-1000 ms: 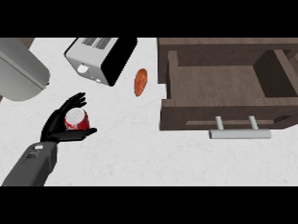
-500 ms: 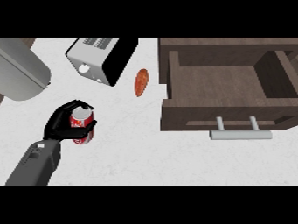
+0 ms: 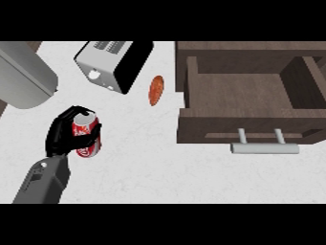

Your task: Pick up the can, place it into the drawer and close the drawer

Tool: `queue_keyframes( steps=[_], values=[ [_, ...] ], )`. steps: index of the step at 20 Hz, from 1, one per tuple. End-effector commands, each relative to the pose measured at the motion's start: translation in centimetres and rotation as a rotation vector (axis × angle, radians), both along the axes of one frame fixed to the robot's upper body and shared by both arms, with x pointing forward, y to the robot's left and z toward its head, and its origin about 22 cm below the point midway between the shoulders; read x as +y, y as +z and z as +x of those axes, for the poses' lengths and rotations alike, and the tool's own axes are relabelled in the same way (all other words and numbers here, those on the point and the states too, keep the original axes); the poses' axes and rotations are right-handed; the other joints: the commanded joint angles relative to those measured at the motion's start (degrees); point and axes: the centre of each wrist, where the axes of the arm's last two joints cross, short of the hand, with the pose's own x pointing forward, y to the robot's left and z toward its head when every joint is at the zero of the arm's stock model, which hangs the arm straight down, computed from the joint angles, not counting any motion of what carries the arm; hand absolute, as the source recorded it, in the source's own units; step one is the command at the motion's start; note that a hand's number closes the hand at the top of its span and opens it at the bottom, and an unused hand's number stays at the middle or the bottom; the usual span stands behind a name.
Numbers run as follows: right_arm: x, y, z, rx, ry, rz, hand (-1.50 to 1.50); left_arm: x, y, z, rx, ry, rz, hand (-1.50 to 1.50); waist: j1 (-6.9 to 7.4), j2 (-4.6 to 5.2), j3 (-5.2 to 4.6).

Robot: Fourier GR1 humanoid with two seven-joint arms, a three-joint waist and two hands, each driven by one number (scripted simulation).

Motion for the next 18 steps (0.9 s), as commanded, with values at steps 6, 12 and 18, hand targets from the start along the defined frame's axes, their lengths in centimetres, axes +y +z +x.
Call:
queue_keyframes(
  steps=[6,12,18],
  values=[
    [-0.7,-0.6,-1.2,0.0,0.009,0.012,-1.5,-4.4,5.7,0.7,-0.043,0.002,0.021,1.5,-0.54,0.1,-0.01],
    [0.9,0.4,0.5,-0.027,0.007,0.014,-1.5,-8.6,10.3,1.8,-0.139,-0.071,0.056,1.5,-0.46,0.18,-0.03],
    [-0.3,0.4,-0.2,-0.025,-0.006,-0.01,-1.5,-12.7,16.9,2.9,-0.14,-0.126,0.07,1.5,-0.71,0.15,-0.02]
  ],
)
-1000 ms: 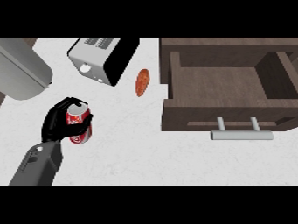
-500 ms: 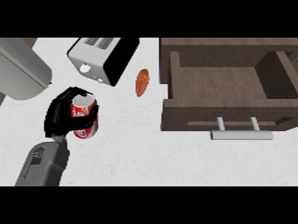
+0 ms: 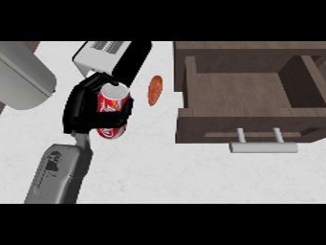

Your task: Pick up the can, place it into the drawer and close the drawer

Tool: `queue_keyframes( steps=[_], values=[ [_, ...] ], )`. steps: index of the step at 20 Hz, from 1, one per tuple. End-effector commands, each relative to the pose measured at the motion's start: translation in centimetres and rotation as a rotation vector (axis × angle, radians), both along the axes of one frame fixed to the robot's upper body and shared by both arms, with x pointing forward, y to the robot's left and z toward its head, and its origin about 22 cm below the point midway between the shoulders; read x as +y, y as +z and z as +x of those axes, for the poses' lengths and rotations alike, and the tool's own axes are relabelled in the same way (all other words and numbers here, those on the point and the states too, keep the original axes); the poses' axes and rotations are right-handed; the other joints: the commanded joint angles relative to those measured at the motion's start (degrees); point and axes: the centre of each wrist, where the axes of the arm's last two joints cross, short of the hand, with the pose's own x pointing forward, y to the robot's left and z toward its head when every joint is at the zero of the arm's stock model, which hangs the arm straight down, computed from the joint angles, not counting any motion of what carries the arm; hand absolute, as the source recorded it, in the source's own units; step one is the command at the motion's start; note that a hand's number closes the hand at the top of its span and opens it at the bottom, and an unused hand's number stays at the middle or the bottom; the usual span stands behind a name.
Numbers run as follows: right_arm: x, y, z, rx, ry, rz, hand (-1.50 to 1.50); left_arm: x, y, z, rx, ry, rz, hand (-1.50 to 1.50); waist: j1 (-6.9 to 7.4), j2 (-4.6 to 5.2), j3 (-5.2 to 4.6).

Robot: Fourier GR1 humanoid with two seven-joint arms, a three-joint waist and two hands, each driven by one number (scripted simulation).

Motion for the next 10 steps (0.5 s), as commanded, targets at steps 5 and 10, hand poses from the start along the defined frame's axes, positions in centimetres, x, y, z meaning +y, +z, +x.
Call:
queue_keyframes(
  steps=[5,10],
  values=[
    [0.7,0.4,-1.0,-0.002,-0.016,-0.009,-1.5,-5.7,7.1,2.1,-0.012,-0.057,0.02,1.5,-0.42,0.06,-0.02],
    [0.4,-0.6,0.2,-0.008,0.005,-0.019,-1.5,-10.3,11.3,2.8,-0.048,-0.094,0.057,1.5,-0.5,0.11,0.0]
  ],
)
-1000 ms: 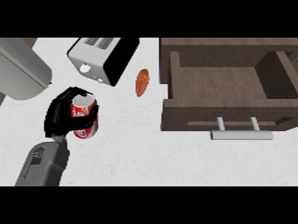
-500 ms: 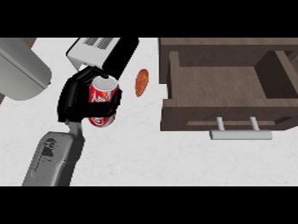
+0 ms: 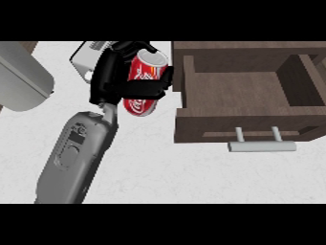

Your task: Pick up the can, place it into the drawer and close the drawer

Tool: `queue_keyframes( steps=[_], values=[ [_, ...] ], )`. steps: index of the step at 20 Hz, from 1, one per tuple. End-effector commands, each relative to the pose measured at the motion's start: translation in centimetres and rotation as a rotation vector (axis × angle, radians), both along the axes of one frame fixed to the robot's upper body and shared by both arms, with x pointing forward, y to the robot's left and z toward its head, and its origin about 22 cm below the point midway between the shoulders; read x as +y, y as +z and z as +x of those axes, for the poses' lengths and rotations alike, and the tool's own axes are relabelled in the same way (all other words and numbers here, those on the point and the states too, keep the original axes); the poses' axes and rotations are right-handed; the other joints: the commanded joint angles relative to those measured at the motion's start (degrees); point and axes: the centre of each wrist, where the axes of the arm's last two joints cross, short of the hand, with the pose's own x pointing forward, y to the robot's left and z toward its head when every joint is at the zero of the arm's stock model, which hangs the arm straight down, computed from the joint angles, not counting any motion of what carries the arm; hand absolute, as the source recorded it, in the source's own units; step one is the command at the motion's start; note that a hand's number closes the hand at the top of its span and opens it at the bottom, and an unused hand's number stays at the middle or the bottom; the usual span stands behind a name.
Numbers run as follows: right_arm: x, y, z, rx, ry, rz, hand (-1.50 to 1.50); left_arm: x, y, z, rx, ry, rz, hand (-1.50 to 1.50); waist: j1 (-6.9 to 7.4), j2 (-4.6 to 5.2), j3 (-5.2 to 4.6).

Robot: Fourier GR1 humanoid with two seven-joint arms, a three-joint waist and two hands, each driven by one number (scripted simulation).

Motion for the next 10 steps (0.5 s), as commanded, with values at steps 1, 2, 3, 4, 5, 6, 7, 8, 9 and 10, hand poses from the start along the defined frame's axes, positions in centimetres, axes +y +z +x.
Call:
queue_keyframes(
  steps=[1,2,3,4,5,6,7,8,9,10],
  values=[
    [-0.1,-0.5,0.0,0.011,-0.005,-0.004,-1.5,-2.3,2.7,0.3,-0.033,-0.011,0.02,1.5,0.16,0.01,0.0],
    [0.3,1.2,0.8,-0.018,-0.004,-0.007,-1.5,-4.7,5.1,0.7,-0.054,-0.02,0.028,1.5,-0.28,0.08,0.0],
    [0.3,-0.6,1.0,0.005,-0.012,-0.002,-1.5,-5.2,4.0,0.8,-0.025,-0.025,0.018,1.5,-0.25,0.12,0.01],
    [0.3,1.3,1.0,-0.001,-0.011,-0.025,-1.5,-5.1,5.0,1.4,-0.038,-0.026,0.015,1.5,-0.13,0.11,-0.01],
    [-0.5,-0.5,0.7,-0.012,-0.014,0.025,-1.5,-5.4,5.6,2.5,-0.048,-0.01,0.022,1.5,-0.47,0.16,0.02],
    [-0.2,1.1,0.4,-0.008,0.008,-0.004,-1.5,-6.4,6.1,2.1,-0.04,-0.022,0.04,1.5,-0.41,0.1,0.01],
    [0.0,0.4,-0.7,0.008,0.009,-0.005,-1.5,-6.0,5.8,3.0,-0.042,-0.03,0.044,1.5,-0.52,0.13,0.01],
    [-0.3,0.7,0.6,0.004,-0.002,0.008,-1.5,-7.1,7.9,2.4,-0.032,-0.031,0.024,1.5,-0.27,0.09,0.01],
    [-0.1,0.1,-2.0,0.014,0.002,-0.001,-1.5,-6.6,7.8,3.7,-0.043,-0.033,0.049,1.5,-0.9,0.11,0.02],
    [0.7,1.2,0.4,0.007,0.016,-0.011,-1.5,-8.8,7.8,2.8,-0.045,-0.013,0.051,1.5,-0.69,0.18,0.01]
  ],
)
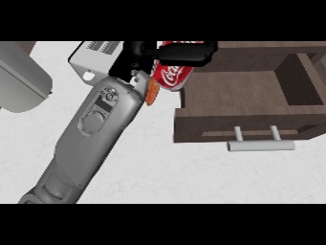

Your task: Pick up the can, place it into the drawer and close the drawer

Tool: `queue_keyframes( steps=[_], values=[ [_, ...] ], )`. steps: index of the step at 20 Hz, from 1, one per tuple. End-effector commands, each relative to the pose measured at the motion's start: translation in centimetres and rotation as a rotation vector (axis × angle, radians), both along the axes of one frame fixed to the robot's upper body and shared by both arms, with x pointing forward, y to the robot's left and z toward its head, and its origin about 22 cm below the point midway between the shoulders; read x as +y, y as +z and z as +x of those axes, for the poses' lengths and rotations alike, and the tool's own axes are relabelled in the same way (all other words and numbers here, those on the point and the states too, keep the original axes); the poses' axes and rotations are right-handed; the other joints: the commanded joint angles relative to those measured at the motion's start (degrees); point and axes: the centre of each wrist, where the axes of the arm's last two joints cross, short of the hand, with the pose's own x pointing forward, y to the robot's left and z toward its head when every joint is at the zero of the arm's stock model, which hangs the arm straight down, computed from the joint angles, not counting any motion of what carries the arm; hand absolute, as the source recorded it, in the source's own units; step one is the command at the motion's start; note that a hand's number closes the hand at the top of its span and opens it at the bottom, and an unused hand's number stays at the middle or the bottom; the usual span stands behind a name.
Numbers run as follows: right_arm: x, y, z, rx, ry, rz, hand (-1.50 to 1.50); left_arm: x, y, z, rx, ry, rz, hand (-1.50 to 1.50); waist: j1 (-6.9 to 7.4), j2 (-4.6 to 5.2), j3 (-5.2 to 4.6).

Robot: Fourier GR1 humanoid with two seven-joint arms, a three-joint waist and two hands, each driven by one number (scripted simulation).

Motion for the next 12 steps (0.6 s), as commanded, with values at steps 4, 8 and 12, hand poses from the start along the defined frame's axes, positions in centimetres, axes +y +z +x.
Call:
queue_keyframes(
  steps=[4,8,12],
  values=[
    [-0.9,-0.3,-0.1,-0.005,0.007,-0.012,-1.5,-2.7,1.6,2.2,-0.006,0.007,0.025,1.5,-0.33,0.15,0.01],
    [0.3,-1.2,0.6,-0.006,-0.001,0.013,-1.5,-4.6,3.4,3.0,0.024,0.022,0.03,1.5,-1.16,0.32,0.04],
    [0.0,0.6,0.1,-0.007,-0.002,-0.01,-1.5,-5.2,4.2,4.0,0.021,0.016,0.059,1.5,-1.19,0.38,0.02]
  ],
)
